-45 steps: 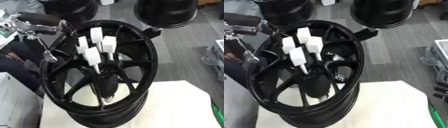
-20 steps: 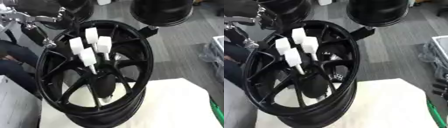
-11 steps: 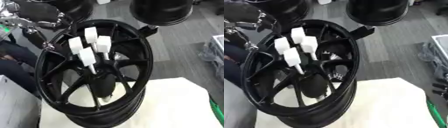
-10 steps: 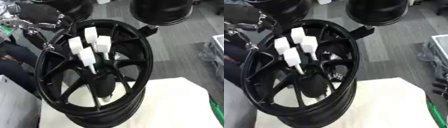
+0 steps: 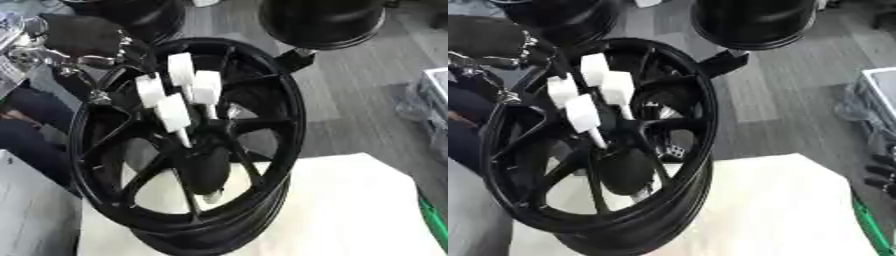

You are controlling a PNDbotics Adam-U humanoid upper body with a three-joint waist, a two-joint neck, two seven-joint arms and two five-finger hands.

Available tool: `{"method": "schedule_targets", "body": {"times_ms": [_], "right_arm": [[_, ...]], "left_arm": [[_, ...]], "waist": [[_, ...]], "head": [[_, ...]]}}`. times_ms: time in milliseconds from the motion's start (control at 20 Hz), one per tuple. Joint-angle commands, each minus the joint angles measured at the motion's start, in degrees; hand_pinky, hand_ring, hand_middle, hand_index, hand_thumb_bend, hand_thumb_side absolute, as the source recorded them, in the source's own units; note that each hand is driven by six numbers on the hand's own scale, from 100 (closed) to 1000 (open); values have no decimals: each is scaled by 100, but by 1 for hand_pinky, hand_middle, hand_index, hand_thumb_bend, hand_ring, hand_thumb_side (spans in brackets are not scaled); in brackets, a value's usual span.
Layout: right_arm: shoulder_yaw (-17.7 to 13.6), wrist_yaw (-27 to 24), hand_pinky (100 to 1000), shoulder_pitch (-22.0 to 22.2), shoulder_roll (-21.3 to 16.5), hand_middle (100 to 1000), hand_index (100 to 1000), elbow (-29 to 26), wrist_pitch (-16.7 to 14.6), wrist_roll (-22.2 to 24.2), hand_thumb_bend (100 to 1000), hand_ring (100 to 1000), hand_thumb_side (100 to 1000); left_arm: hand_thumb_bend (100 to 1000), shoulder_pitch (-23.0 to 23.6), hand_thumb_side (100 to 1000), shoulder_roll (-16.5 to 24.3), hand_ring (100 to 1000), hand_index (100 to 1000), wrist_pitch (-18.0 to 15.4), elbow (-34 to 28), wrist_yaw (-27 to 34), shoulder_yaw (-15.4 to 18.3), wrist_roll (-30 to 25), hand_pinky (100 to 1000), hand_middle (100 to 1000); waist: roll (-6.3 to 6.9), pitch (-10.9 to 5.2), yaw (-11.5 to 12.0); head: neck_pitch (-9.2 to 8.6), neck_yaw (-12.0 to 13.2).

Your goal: Pull the pin out of the wheel hub.

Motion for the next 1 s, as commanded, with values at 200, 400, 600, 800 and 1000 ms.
{"method": "schedule_targets", "body": {"times_ms": [200,400,600,800,1000], "right_arm": [[20,18,690,-67,-110,764,922,-146,-7,14,100,755,995],[26,15,690,-74,-104,764,922,-148,-7,16,100,755,996],[32,16,690,-80,-104,764,922,-150,-7,20,100,755,996],[37,19,690,-90,-101,764,923,-162,-7,21,100,755,995],[37,26,691,-90,-100,764,923,-166,-3,22,100,755,996]], "left_arm": [[363,-125,100,-10,343,821,-1507,47,-79,-78,-1227,671,770],[363,-205,100,-81,334,819,-1507,107,-9,-88,-1114,661,767],[353,-265,100,-113,329,808,-1507,152,7,-84,-1081,659,754],[336,-256,100,-137,322,785,-1507,201,18,-127,-1169,656,727],[319,-264,100,-141,314,742,-1507,210,58,-117,-1228,652,676]], "waist": [[-49,-39,-21],[-53,-34,-32],[-47,-30,-40],[-41,-24,-51],[-40,-25,-45]], "head": [[-12,22],[-12,25],[-12,34],[-12,24],[-12,21]]}}
